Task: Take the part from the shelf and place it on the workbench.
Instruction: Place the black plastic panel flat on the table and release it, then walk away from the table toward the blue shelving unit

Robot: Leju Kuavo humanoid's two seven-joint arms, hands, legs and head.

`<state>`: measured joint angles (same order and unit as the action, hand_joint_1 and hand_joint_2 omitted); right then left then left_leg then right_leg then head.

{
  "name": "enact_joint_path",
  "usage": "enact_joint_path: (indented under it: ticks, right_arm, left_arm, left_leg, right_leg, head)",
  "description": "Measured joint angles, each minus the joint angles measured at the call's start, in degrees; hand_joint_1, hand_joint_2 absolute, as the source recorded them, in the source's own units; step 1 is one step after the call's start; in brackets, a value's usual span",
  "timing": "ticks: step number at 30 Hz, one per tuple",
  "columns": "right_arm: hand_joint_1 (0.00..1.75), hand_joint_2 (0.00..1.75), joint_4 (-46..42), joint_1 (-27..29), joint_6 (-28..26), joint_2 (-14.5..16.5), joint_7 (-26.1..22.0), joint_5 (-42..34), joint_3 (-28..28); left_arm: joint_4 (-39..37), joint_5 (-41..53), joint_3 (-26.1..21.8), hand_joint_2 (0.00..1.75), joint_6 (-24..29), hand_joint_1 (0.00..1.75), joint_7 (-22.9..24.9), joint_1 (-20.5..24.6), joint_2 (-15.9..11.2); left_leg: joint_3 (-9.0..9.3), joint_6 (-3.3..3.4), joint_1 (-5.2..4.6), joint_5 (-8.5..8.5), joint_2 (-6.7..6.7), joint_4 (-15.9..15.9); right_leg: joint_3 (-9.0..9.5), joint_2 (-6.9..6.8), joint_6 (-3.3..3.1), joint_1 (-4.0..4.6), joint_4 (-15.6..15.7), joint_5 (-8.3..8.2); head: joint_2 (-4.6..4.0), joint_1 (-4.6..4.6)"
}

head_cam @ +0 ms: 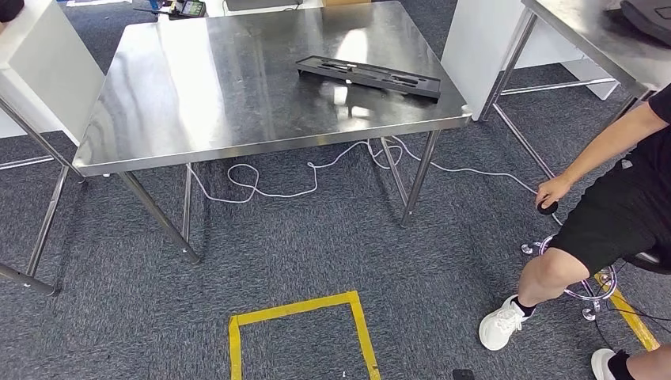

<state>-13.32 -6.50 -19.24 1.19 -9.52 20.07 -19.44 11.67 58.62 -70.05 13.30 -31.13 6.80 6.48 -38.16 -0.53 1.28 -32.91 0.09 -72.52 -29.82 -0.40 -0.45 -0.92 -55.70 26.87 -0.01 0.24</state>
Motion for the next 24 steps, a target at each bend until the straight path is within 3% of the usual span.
enact_joint_path:
  ticks: [3, 5, 7, 9, 11, 13, 14, 15, 17, 19, 20, 22, 24]
  right_arm:
    - [0.00, 0.00, 0.44, 0.59, 1.33, 0.15, 1.27, 1.03, 0.53]
    - [0.00, 0.00, 0.66, 0.71, 1.84, 0.19, 1.83, 1.53, 0.90]
    - [0.00, 0.00, 0.87, 0.93, 1.97, 0.20, 2.47, 2.14, 1.20]
    - [0.00, 0.00, 1.06, 1.31, 1.92, 0.19, 3.35, 3.24, 1.58]
    - [0.00, 0.00, 1.25, 1.62, 1.83, 0.19, 4.38, 4.70, 2.29]
    - [0.00, 0.00, 1.45, 1.90, 1.80, 0.26, 5.34, 5.76, 3.22]
    - [0.00, 0.00, 1.57, 2.06, 1.80, 0.28, 5.74, 6.09, 3.66]
    - [0.00, 0.00, 1.67, 2.24, 1.80, 0.30, 6.09, 6.32, 4.01]
    - [0.00, 0.00, 1.80, 2.50, 1.80, 0.30, 6.44, 6.51, 4.50]
    - [0.00, 0.00, 1.82, 2.48, 1.80, 0.28, 6.50, 6.58, 4.87]
    - [0.00, 0.00, 1.83, 2.48, 1.80, 0.28, 6.50, 6.60, 5.03]
    - [0.00, 0.00, 1.87, 2.56, 1.80, 0.28, 6.72, 6.73, 5.25]
    - [0.00, 0.00, 1.98, 2.66, 1.85, 0.30, 7.39, 7.18, 5.49]
  left_arm:
    - [0.00, -0.12, 0.01, 0.00, 0.03, 0.00, -0.28, 0.00, -0.07]
    - [0.00, -0.22, 0.02, 0.00, 0.04, 0.00, -0.58, -0.06, -0.09]
    - [0.00, -0.26, 0.02, 0.00, 0.05, 0.00, -0.77, -0.25, -0.09]
    - [0.00, -0.26, 0.02, 0.00, 0.05, 0.00, -0.79, -0.34, -0.08]
    - [0.00, -0.26, 0.02, 0.00, 0.04, 0.00, -0.80, -0.32, -0.07]
    - [0.00, -0.26, 0.01, 0.00, 0.02, 0.00, -0.80, -0.34, -0.09]
    - [0.00, -0.27, 0.01, 0.00, 0.01, 0.00, -0.80, -0.36, -0.10]
    - [0.00, -0.27, 0.00, 0.00, -0.01, 0.00, -0.80, -0.37, -0.11]
    - [0.00, -0.28, 0.00, 0.00, -0.03, 0.00, -0.80, -0.41, -0.10]
    - [0.00, -0.28, 0.01, 0.00, -0.03, 0.00, -0.81, -0.43, -0.04]
    - [0.00, -0.28, 0.02, 0.00, -0.03, 0.00, -0.83, -0.42, -0.02]
    - [0.00, -0.28, 0.02, 0.00, -0.04, 0.00, -0.86, -0.41, -0.01]
    - [0.00, -0.28, 0.02, 0.00, -0.05, 0.00, -0.86, -0.48, -0.04]
  left_leg:
    - [7.40, 0.38, 0.04, 3.26, -0.13, 10.21]
    - [9.76, 0.90, -0.19, 3.29, -0.31, 14.48]
    - [9.51, 1.58, -0.47, 3.55, -0.32, 14.92]
    - [8.95, 2.65, -0.48, 4.40, -0.09, 15.33]
    - [8.01, 3.62, -0.46, 5.35, 0.16, 15.60]
    - [6.81, 3.97, -0.67, 6.18, 0.32, 15.55]
    - [6.23, 3.96, -0.76, 6.61, 0.38, 15.52]
    - [5.71, 3.91, -0.81, 7.02, 0.41, 15.50]
    - [4.90, 3.66, -0.84, 7.78, 0.40, 15.48]
    - [4.33, 3.13, -0.95, 8.51, 0.44, 15.49]
    - [4.18, 2.81, -1.01, 8.87, 0.48, 15.48]
    - [4.04, 2.13, -1.06, 9.59, 0.53, 15.57]
    - [3.62, 1.47, -0.88, 8.97, 0.35, 14.92]
  right_leg:
    - [-1.30, 0.03, 0.60, 0.04, -0.97, -0.47]
    - [-1.95, 0.03, 1.31, 0.23, -1.35, -0.91]
    - [-2.36, 0.05, 2.27, 0.40, -1.31, -1.52]
    - [-3.22, 0.09, 2.71, 0.38, -2.36, -0.77]
    - [-5.50, 0.15, 2.20, 0.24, -7.29, 2.71]
    - [-8.05, 0.18, 1.75, 0.18, -14.62, 6.50]
    - [-8.35, 0.18, 1.91, 0.17, -16.78, 7.25]
    - [-7.58, 0.18, 2.30, 0.18, -16.86, 7.04]
    - [-2.90, 0.18, 3.18, 0.19, -10.72, 4.87]
    - [2.44, 0.22, 3.08, 0.47, -2.44, 3.50]
    - [3.65, 0.26, 2.77, 0.67, 0.00, 3.26]
    - [3.41, 0.34, 2.15, 0.99, 0.82, 2.86]
    - [2.79, 0.25, 1.25, 0.32, 1.04, 2.16]
  head:
    - [0.01, -0.03]
    - [0.01, 0.02]
    - [0.00, 0.07]
    - [0.00, 0.10]
    - [0.01, 0.33]
    - [0.00, 0.54]
    - [0.00, 0.54]
    - [0.01, 0.55]
    - [0.01, 0.56]
    - [0.00, 0.51]
    - [0.01, 0.51]
    - [0.01, 0.43]
    - [0.01, 0.32]
